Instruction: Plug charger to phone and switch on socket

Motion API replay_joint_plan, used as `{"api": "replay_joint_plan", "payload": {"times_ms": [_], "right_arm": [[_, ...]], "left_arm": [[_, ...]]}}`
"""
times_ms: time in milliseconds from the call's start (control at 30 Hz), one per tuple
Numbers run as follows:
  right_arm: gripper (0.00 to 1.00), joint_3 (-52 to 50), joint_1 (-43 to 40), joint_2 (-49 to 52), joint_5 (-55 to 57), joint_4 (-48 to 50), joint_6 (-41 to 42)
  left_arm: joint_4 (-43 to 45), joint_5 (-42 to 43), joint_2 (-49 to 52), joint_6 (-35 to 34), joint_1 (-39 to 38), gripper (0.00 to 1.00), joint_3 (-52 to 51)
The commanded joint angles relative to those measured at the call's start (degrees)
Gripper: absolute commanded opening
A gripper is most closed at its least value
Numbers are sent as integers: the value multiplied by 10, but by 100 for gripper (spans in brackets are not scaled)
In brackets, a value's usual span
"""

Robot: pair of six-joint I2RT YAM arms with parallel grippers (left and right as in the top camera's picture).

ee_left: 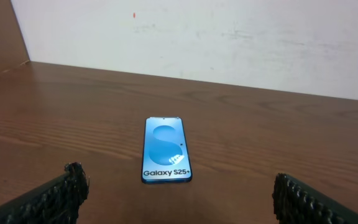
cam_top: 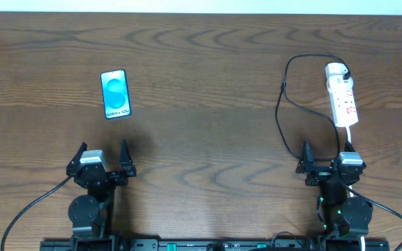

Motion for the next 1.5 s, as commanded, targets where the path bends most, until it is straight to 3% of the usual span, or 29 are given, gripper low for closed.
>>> {"api": "replay_joint_plan", "payload": {"times_ms": [0, 1067, 1467], "right_arm": [[99, -1, 1, -3, 7, -3, 2], [99, -1, 1, -3, 7, -3, 2], [99, -1, 1, -3, 7, -3, 2]], "left_arm": [[-10, -7, -1, 4, 3, 97, -16], [16, -7, 17, 3, 3, 97, -8], [15, -5, 17, -38, 3, 97, 24]]}}
